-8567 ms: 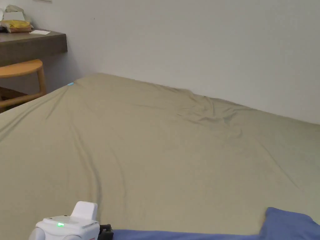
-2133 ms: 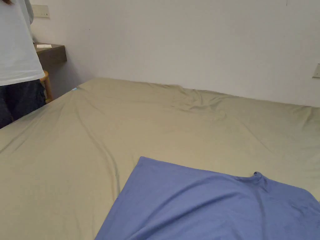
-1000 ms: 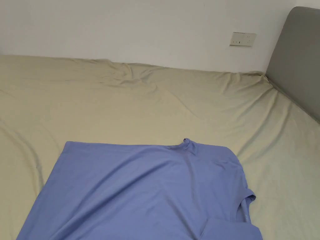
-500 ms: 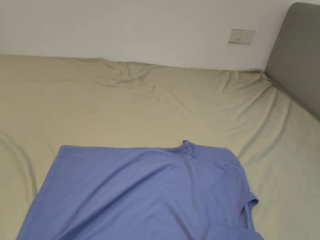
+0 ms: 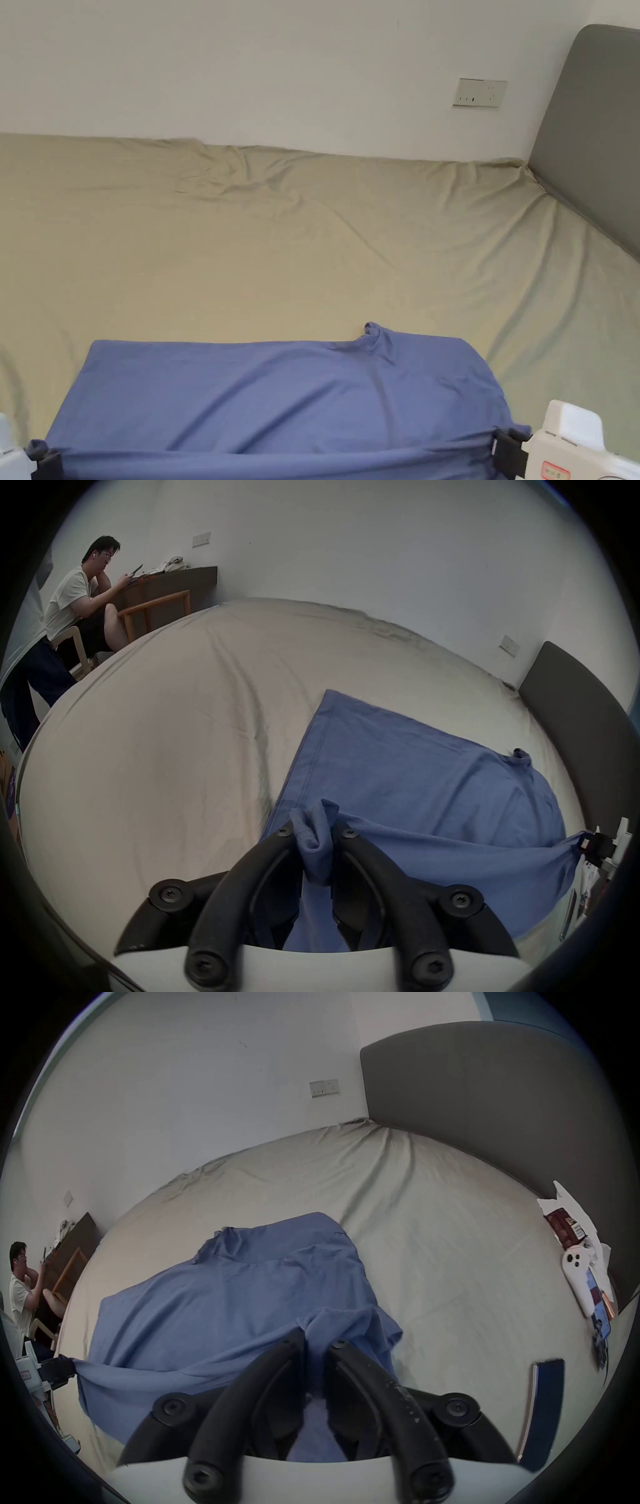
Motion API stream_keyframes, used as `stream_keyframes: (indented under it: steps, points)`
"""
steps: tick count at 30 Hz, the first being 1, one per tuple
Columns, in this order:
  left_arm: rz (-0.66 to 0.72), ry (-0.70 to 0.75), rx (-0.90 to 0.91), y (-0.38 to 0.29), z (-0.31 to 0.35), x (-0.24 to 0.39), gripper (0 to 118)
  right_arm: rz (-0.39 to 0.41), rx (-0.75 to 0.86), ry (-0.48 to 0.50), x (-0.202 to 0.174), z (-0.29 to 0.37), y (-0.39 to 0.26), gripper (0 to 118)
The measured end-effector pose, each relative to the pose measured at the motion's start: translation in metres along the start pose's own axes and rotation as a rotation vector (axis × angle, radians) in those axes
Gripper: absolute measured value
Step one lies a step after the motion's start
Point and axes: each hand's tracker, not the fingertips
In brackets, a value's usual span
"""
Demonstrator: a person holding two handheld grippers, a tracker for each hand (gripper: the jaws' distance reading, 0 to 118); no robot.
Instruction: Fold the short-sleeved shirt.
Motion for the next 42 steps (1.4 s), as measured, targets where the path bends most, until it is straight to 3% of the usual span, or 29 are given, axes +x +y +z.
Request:
stream_keyframes:
  steps: [2, 3, 4, 6, 8, 10, 12, 15, 16, 22, 30, 32, 35, 36, 40, 41, 42]
  points:
    - [0.006, 0.026, -0.017, -0.004, -0.009, -0.001, 18, 0.049, -0.070, -0.034, 0.002, -0.018, -0.001, 50]
    - [0.012, 0.032, -0.042, -0.006, -0.012, -0.004, 25, 0.051, -0.094, -0.049, 0.005, -0.022, -0.004, 60]
    - [0.031, 0.030, -0.073, -0.009, -0.012, -0.008, 42, 0.040, -0.091, -0.036, 0.007, -0.021, -0.006, 58]
    - [0.093, -0.039, -0.089, -0.015, 0.003, -0.020, 53, -0.018, -0.047, 0.016, 0.017, -0.003, -0.014, 59]
    - [0.134, -0.093, -0.056, -0.024, 0.032, -0.032, 41, -0.066, 0.055, 0.044, 0.023, 0.031, -0.026, 59]
    - [0.115, -0.050, 0.042, -0.039, 0.068, -0.036, 2, -0.044, 0.094, 0.092, 0.026, 0.068, -0.040, 59]
    - [0.090, -0.038, 0.052, -0.053, 0.093, -0.040, 0, -0.014, 0.058, 0.098, 0.027, 0.092, -0.056, 54]
    - [0.096, -0.019, 0.030, -0.073, 0.115, -0.046, 0, -0.015, 0.042, 0.082, 0.025, 0.119, -0.083, 9]
    - [0.101, -0.030, 0.026, -0.081, 0.118, -0.050, 0, -0.048, 0.038, 0.068, 0.024, 0.126, -0.094, 2]
    - [0.094, -0.073, -0.009, -0.114, 0.133, -0.051, 0, -0.113, -0.046, 0.122, 0.014, 0.154, -0.143, 2]
    - [0.069, -0.080, -0.016, -0.069, 0.074, -0.057, 1, -0.124, -0.042, 0.181, 0.009, 0.154, -0.139, 2]
    - [0.064, -0.091, -0.031, -0.057, 0.057, -0.058, 11, -0.152, -0.040, 0.208, 0.011, 0.153, -0.135, 2]
    - [0.073, -0.088, -0.089, -0.045, 0.030, -0.056, 67, -0.154, -0.033, 0.195, 0.011, 0.154, -0.134, 2]
    - [0.062, -0.069, -0.097, -0.044, 0.024, -0.052, 78, -0.152, -0.033, 0.188, 0.012, 0.155, -0.134, 2]
    - [0.019, -0.030, -0.095, -0.044, 0.006, -0.049, 73, -0.155, -0.046, 0.175, 0.016, 0.155, -0.136, 2]
    - [0.013, -0.021, -0.133, -0.045, 0.001, -0.049, 59, -0.165, -0.051, 0.171, 0.018, 0.155, -0.137, 2]
    - [0.017, 0.005, -0.159, -0.048, -0.003, -0.049, 38, -0.175, -0.057, 0.164, 0.020, 0.153, -0.138, 2]
